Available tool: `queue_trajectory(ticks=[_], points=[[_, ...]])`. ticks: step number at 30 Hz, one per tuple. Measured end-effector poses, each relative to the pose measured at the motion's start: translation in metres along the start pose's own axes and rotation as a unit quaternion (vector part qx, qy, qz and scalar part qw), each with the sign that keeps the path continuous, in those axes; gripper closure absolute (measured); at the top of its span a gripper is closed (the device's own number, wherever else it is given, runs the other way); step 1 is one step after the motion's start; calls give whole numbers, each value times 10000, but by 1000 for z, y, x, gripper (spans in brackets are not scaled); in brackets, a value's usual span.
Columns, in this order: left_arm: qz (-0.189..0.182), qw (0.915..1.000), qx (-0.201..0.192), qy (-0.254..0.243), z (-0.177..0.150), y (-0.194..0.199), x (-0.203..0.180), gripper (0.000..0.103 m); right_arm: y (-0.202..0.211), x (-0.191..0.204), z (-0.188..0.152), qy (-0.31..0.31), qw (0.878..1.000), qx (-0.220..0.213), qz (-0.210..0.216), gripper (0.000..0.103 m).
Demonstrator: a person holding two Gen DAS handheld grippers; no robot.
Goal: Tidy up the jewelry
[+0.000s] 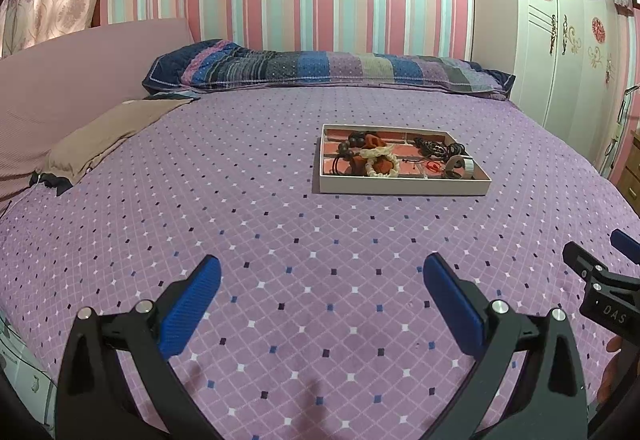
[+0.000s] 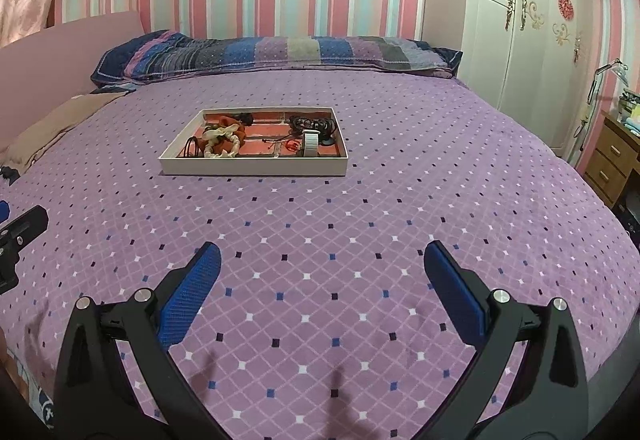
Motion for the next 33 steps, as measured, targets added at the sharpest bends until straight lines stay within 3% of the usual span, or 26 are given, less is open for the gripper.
queue_trajectory(ticks=[33], points=[[38, 9999, 52, -92, 1, -11, -1, 4, -7, -2, 1, -26, 9999, -23, -123, 4]])
Point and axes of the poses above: each gripper's, at about its wrist camera, not at the fingertips, and y roughly against the way its jaws point, x to its left, z to its top, the point moved 5 cm from there along -y, roughly the way its jaws point, and after that the axes turned 3 degrees about -z, right-handed, at the moved point
